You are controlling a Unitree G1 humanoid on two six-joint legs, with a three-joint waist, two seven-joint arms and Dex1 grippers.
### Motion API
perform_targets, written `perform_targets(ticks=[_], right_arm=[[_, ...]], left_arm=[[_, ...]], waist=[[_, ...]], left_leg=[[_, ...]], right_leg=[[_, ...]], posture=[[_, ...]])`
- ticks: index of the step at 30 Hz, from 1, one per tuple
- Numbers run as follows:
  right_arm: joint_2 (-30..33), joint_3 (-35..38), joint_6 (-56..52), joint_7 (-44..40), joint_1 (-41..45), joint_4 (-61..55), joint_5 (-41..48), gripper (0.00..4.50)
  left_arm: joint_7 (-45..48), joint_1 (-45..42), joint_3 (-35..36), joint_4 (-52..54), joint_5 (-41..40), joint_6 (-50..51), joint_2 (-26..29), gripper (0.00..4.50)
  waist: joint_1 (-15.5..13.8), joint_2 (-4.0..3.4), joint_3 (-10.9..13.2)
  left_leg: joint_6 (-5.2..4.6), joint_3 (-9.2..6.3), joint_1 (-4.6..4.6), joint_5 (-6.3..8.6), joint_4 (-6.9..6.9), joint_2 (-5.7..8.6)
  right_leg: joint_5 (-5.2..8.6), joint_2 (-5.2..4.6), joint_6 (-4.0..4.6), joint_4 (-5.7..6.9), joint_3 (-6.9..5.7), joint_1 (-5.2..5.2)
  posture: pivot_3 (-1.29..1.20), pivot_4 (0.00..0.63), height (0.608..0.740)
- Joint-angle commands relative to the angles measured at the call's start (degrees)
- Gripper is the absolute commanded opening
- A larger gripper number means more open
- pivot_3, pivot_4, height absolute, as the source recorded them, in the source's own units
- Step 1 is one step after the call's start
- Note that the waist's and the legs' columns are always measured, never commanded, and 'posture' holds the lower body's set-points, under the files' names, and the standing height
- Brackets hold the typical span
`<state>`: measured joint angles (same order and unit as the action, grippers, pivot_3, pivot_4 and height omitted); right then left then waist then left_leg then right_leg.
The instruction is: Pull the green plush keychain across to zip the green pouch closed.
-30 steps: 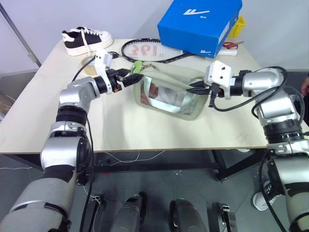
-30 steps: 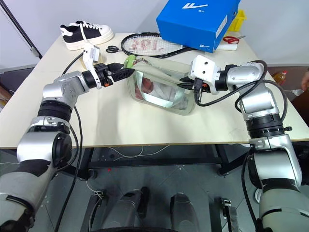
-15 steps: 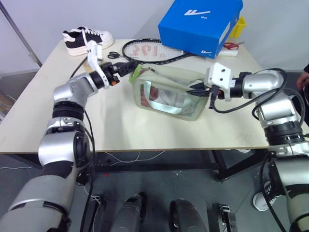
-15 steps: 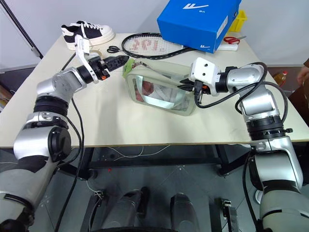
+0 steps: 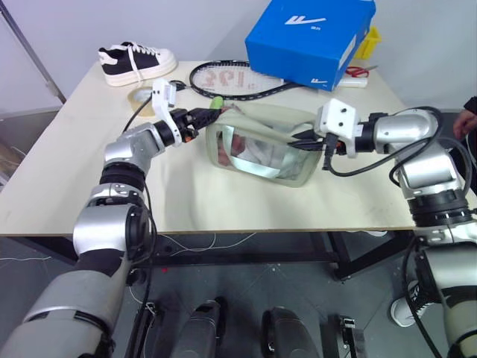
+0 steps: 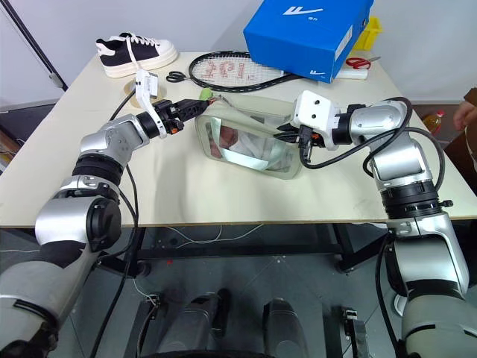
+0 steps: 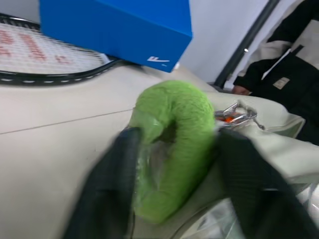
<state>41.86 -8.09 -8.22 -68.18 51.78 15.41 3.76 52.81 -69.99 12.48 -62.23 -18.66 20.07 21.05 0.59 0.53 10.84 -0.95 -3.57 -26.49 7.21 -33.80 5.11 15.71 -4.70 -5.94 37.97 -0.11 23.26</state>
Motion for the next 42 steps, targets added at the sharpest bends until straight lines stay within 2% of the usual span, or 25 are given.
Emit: perform_targets(ticks=[1, 5, 8, 15, 19, 26, 29, 36, 42], right_arm=[[1.0, 2.1, 0.0, 0.2, 0.2, -2.3, 1.4, 0.0], [0.9, 2.2, 0.3, 0.6, 0.8, -1.7, 1.3, 0.0], [0.6, 2.5, 0.2, 0.9, 1.2, -1.4, 1.7, 0.0], [-2.3, 1.8, 2.1, 2.4, 4.1, 1.6, 1.9, 0.0], [-4.2, 1.4, 3.8, 3.1, 5.6, 3.7, 1.4, 0.0], [-5.8, 0.5, 3.7, 1.9, 5.9, 3.4, 1.9, 0.0], [-6.8, 0.2, 3.8, 2.0, 6.1, 3.5, 1.9, 0.0], [-8.1, -0.5, 4.6, 2.7, 6.2, 3.5, 1.0, 0.0], [-7.5, -0.2, 4.2, 3.5, 5.0, 2.1, 0.9, 0.0]], left_arm=[[1.0, 0.6, -0.6, 0.8, 0.8, 1.0, 0.8, 0.22], [2.0, 1.6, -0.2, 4.4, 0.3, 3.0, 2.4, 0.1], [3.6, 3.2, 0.3, 11.6, -1.7, 8.0, 4.7, 0.1], [6.6, 14.6, 1.7, 45.5, -12.5, 29.1, 13.8, 0.1], [3.0, 17.9, 4.2, 53.4, -15.6, 33.3, 16.8, 0.1], [-1.8, 17.7, 1.0, 50.5, -10.5, 23.9, 16.5, 0.1], [1.8, 15.1, -3.3, 51.2, -10.4, 20.6, 14.4, 0.1], [8.9, 4.9, -13.0, 42.2, -5.0, 11.3, 8.9, 0.1], [13.4, 2.0, -16.8, 37.7, -1.0, 6.0, 8.5, 0.1]], waist=[[0.0, 0.0, 0.0], [0.1, 0.0, 0.0], [0.2, 0.0, 0.0], [0.7, -0.02, 0.0], [0.5, -0.03, 0.0], [-0.1, -0.02, 0.0], [0.0, -0.02, 0.0], [0.2, -0.02, 0.0], [0.5, -0.02, 0.0]], left_leg=[[0.0, 0.0, 0.0, 0.0, 0.0, 0.0], [-0.01, 0.0, -0.01, 0.0, 0.0, 0.0], [-0.01, 0.0, -0.03, 0.0, 0.0, 0.0], [0.0, 0.02, -0.04, 0.01, 0.08, -0.05], [0.1, 0.02, 0.0, 0.05, 0.1, -0.06], [0.13, 0.0, 0.01, 0.07, 0.07, -0.01], [0.14, 0.01, -0.01, 0.06, 0.09, -0.01], [0.06, 0.04, 0.0, 0.01, 0.09, 0.01], [0.02, 0.08, 0.0, -0.02, 0.13, -0.02]], right_leg=[[0.0, 0.01, 0.0, 0.0, 0.0, 0.0], [0.0, 0.01, 0.0, 0.0, 0.01, 0.02], [0.0, 0.0, 0.0, 0.01, 0.02, 0.06], [0.0, -0.03, 0.01, 0.02, 0.11, 0.13], [0.01, -0.03, 0.02, 0.01, 0.12, 0.11], [0.01, -0.03, 0.02, -0.01, 0.08, 0.08], [0.0, -0.03, 0.01, 0.0, 0.09, 0.09], [0.0, 0.03, 0.01, 0.0, 0.08, 0.08], [0.0, 0.04, 0.01, 0.0, 0.12, 0.13]], posture=[[0.0, 0.15, 0.74], [0.0, 0.15, 0.74], [0.0, 0.15, 0.74], [0.0, 0.15, 0.74], [0.0, 0.15, 0.74], [0.0, 0.15, 0.74], [0.0, 0.15, 0.74], [0.0, 0.15, 0.74], [0.0, 0.15, 0.74]])
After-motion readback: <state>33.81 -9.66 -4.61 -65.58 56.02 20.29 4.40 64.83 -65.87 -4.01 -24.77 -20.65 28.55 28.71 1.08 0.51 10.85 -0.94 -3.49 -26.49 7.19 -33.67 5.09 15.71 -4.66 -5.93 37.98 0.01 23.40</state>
